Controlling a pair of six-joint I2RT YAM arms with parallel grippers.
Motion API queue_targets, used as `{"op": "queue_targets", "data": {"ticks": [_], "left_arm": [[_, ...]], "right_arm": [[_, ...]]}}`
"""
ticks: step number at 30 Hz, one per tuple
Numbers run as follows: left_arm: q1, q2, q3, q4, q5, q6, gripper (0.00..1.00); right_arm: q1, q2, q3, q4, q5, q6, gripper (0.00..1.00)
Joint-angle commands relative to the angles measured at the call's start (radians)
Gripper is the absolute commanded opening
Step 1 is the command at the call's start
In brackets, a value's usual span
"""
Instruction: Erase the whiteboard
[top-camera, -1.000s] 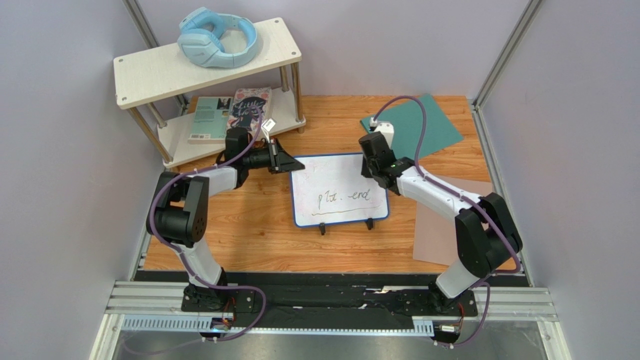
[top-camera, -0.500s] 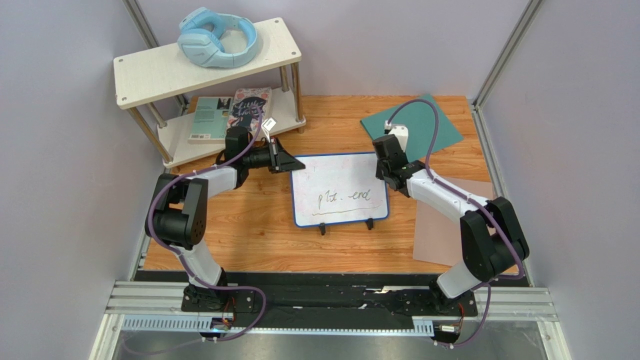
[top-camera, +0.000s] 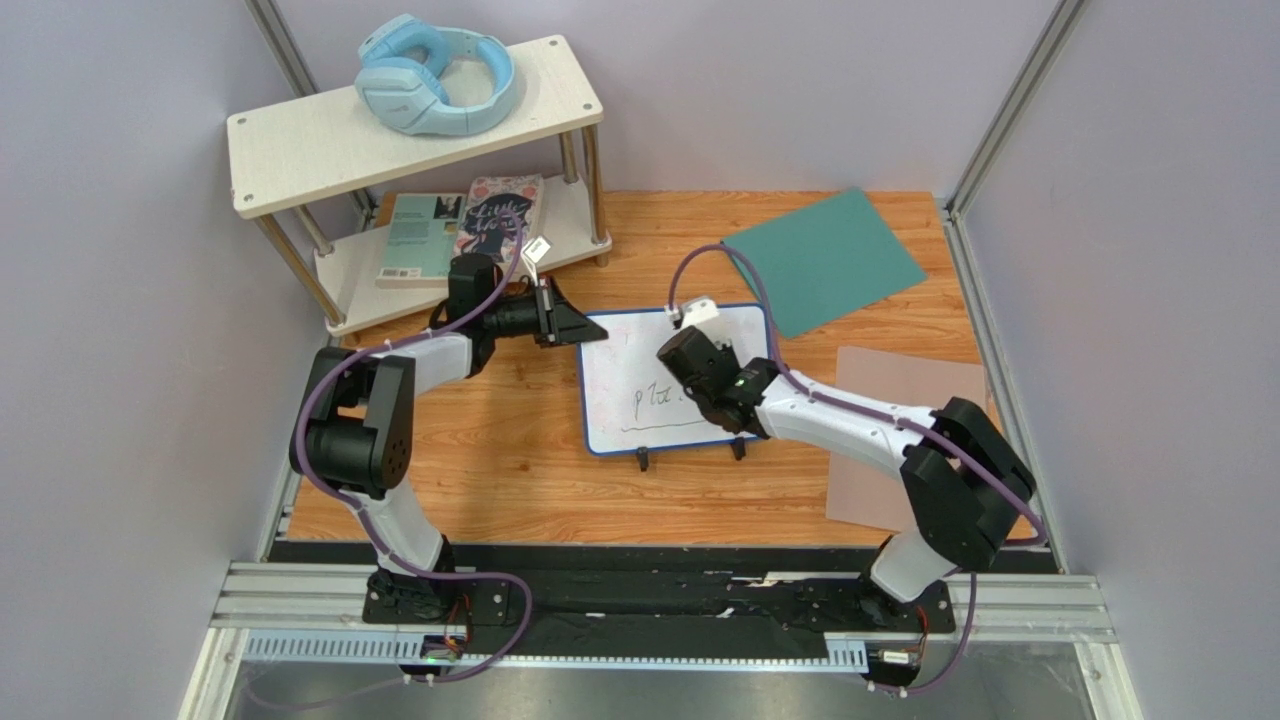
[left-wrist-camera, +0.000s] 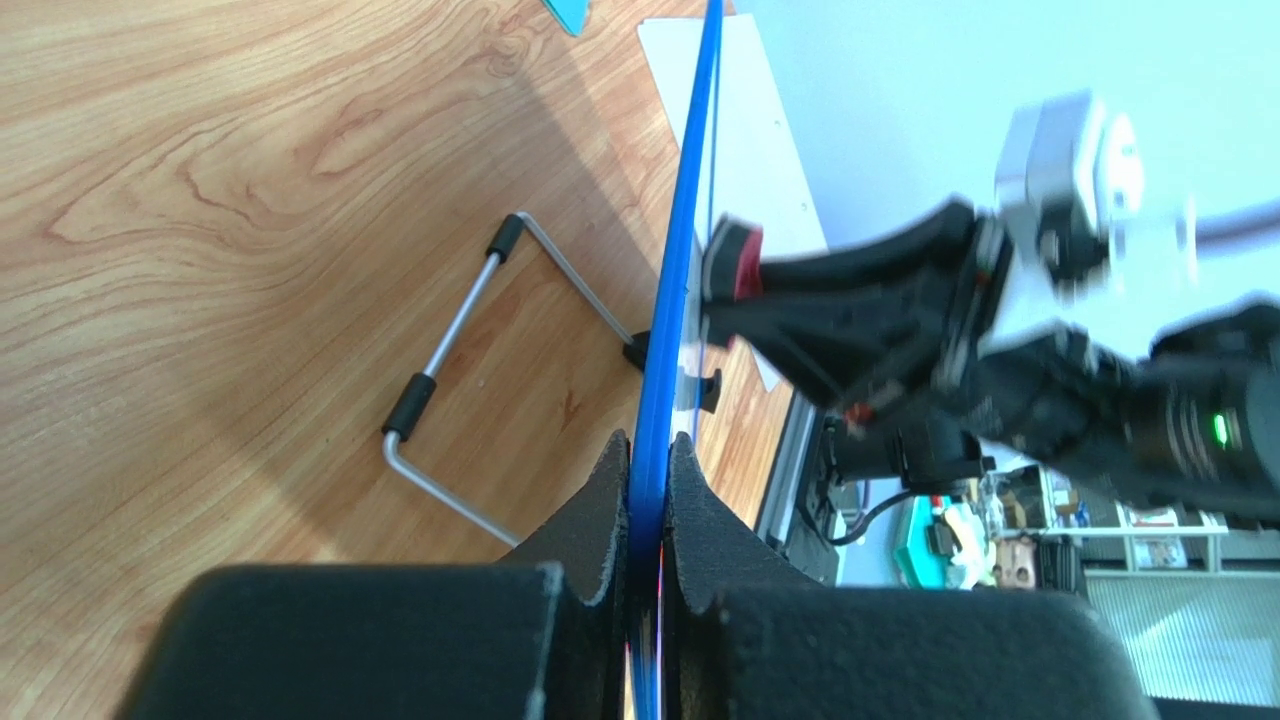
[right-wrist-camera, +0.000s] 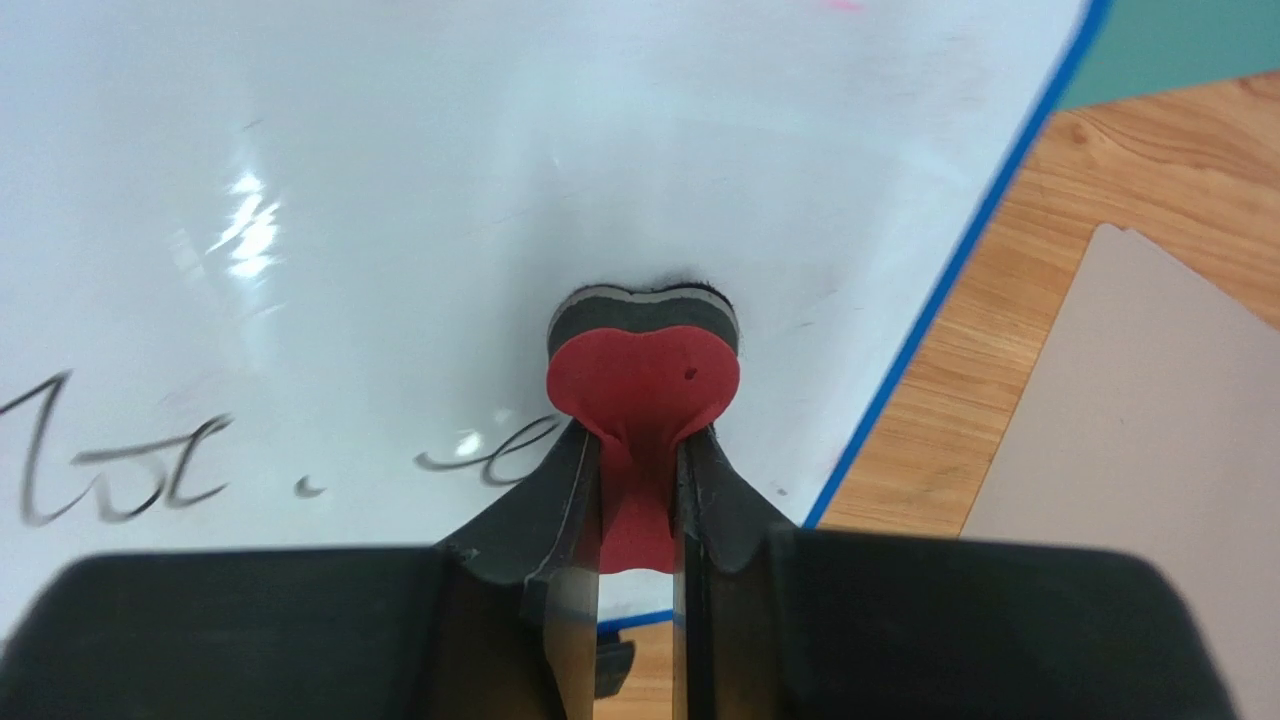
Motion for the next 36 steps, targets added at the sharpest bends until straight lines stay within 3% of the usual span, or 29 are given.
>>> {"op": "queue_targets", "data": {"ticks": [1, 8, 21, 27, 36], "left_arm": [[0.004, 0.008, -0.003, -0.003, -0.1, 0.167, 0.0], [0.004, 0.016, 0.014, -0.007, -0.091, 0.158, 0.0], [0.002, 0.022, 0.016, -0.003, -0.084, 0.15, 0.0], [0.004, 0.025, 0.017, -0.006, -0.084, 0.152, 0.0], [0.004, 0.02, 0.017, -0.004, -0.081, 0.152, 0.0]], "right_arm": [[0.118, 0.14, 0.021, 0.019, -0.229, -0.012, 0.0], [0.247, 0.249, 0.138, 0.067, -0.195, -0.129, 0.0], [0.36, 0.44, 0.415, 0.044, -0.273, -0.334, 0.0], [0.347, 0.432, 0.365, 0.087, -0.181, -0.291, 0.0], [0.229, 0.245, 0.123, 0.219, -0.013, -0.129, 0.0]]}}
